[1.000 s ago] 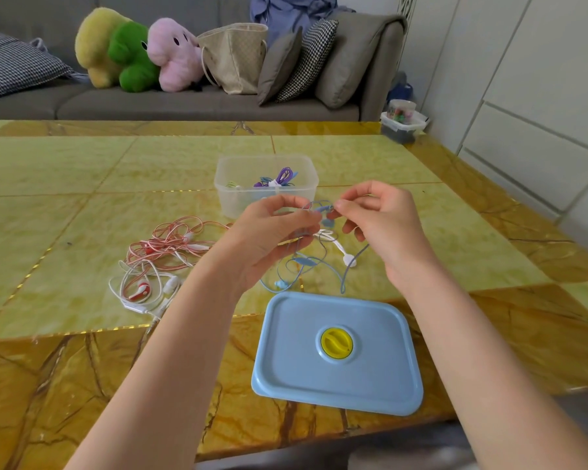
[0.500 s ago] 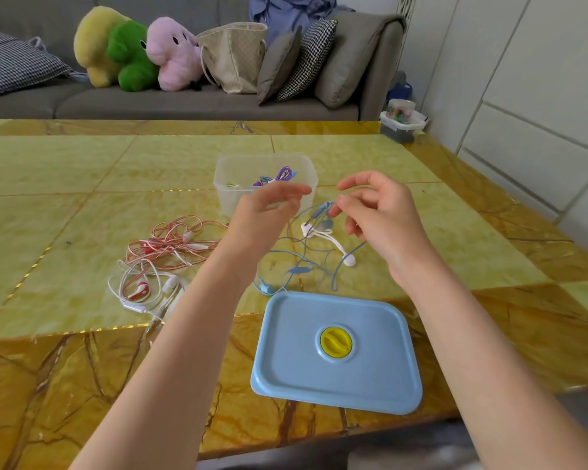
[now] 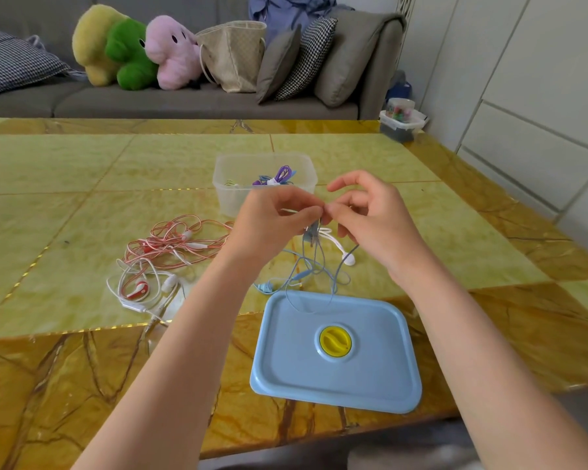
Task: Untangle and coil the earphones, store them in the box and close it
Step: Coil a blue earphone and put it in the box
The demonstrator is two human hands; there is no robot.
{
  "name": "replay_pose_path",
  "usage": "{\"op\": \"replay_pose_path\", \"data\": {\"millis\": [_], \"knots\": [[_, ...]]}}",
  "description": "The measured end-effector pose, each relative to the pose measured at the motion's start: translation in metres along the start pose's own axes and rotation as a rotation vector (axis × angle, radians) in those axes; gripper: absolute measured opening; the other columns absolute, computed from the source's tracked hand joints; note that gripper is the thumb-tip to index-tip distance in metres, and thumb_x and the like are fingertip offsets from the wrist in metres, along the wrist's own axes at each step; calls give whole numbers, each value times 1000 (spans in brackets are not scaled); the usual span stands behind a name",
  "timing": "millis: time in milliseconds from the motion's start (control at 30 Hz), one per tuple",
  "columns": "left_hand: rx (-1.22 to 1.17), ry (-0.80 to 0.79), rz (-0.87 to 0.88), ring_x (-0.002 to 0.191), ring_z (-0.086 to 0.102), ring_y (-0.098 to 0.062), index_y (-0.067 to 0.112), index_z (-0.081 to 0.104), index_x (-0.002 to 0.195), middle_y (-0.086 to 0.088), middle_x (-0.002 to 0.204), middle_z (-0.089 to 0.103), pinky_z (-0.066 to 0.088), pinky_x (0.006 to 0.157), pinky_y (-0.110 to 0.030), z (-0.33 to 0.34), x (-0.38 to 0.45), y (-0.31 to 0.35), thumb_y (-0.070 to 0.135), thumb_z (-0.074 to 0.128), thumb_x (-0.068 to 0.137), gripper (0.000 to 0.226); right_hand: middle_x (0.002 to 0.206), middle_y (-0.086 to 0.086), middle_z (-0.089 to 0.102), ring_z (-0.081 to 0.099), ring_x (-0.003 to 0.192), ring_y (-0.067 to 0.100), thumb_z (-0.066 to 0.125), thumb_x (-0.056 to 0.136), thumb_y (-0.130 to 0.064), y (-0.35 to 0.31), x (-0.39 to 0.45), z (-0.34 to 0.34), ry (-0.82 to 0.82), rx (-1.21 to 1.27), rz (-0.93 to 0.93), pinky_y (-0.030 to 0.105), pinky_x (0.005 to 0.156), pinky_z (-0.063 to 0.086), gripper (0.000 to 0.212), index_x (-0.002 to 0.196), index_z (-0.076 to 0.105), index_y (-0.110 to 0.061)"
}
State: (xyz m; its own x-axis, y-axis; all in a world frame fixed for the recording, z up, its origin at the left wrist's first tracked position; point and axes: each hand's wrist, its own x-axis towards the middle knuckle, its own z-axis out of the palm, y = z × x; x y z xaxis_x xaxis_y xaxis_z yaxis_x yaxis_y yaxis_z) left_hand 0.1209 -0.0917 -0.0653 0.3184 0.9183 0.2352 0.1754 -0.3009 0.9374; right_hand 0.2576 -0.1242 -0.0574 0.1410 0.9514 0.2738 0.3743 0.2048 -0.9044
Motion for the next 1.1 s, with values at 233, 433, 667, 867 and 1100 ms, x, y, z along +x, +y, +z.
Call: {"op": "replay_pose_path", "data": {"millis": [233, 433, 667, 867, 1100], "knots": [[-9, -105, -50, 64, 60, 4, 21, 65, 79, 7, 75, 66, 48, 66, -9, -3, 1, -4, 2, 65, 83, 20, 59, -5, 58, 42, 44, 1, 53, 86, 0, -1, 1, 1, 6, 13, -26, 16, 50, 33, 19, 87, 55, -19], [270, -105, -83, 69, 59, -1, 28, 63, 71, 12, 73, 64, 43, 65, -13, 2, 2, -18, 2, 61, 83, 29, 68, 0, 56, 39, 42, 6, 44, 91, 3, -6, 4, -11, 252, 304, 11, 16, 41, 30, 21, 85, 53, -16], [26, -335, -50, 104, 58, -3, 13, 58, 117, 3, 113, 64, 43, 91, -13, 9, -5, 0, 9, 53, 93, 25, 91, 2, 66, 49, 55, 9, 43, 90, 7, -6, 1, -12, 79, 467, 18, 19, 48, 36, 27, 90, 64, -10], [-84, -274, -114, 47, 42, -2, 12, 65, 84, 13, 50, 41, 47, 66, -18, 3, -7, 0, 16, 45, 98, 25, 109, -8, 63, 66, 80, 11, 31, 83, 16, 2, 6, -21, 160, 182, 12, 26, 74, 50, 53, 108, 62, -19], [-162, -386, -324, 56, 44, -13, 13, 71, 84, 5, 57, 52, 51, 61, -20, 1, -11, 13, 49, 29, 96, 57, 71, 1, 64, 48, 56, 5, 60, 88, -7, 10, 1, -11, 38, -221, -160, 21, 58, 38, 15, 92, 74, -13]]}}
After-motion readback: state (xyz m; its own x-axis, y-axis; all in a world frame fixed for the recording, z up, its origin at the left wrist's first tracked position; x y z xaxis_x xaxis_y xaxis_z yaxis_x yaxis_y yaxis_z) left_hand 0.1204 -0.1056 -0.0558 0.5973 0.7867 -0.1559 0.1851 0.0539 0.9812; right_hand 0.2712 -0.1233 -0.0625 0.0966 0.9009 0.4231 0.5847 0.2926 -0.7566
